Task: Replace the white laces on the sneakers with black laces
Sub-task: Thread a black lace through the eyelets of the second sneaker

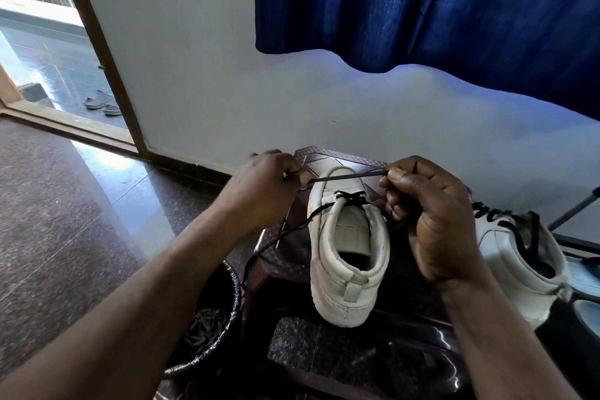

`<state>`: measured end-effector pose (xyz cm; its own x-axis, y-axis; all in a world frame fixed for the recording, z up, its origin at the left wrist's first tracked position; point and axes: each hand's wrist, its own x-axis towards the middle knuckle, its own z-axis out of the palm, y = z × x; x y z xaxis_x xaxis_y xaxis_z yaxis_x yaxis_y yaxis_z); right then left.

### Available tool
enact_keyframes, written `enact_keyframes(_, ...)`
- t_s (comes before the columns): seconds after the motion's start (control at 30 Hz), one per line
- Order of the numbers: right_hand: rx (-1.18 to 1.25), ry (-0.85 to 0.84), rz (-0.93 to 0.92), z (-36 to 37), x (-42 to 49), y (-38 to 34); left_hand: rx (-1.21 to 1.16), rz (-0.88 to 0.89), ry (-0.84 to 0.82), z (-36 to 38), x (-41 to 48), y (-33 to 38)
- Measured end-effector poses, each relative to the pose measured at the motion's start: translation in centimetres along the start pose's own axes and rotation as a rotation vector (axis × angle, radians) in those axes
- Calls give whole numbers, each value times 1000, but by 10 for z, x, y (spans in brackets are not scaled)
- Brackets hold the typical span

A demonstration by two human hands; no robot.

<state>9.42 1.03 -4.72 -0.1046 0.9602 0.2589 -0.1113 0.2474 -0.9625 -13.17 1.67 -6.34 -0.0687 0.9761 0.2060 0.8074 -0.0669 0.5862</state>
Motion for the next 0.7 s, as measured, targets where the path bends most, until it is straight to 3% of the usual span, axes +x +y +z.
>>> enact_keyframes(0.07,-22,-14,4,1,-1,1,-83,18,1,1,-2,3)
enact_keyframes(0.2,-88,-79,-1,6,-4,5,-623,152,-114,7,-7,24)
enact_keyframes(0.3,-134,-90,-21,4,-5,5,-577,223,-171,12,-13,34)
enact_keyframes(0.53,-123,-61,-35,-7,-2,2,-390,33,-99,8,-8,19)
enact_keyframes(0.7,-162,-119,-48,-3,-4,1,-616,178,-197,9,-14,29)
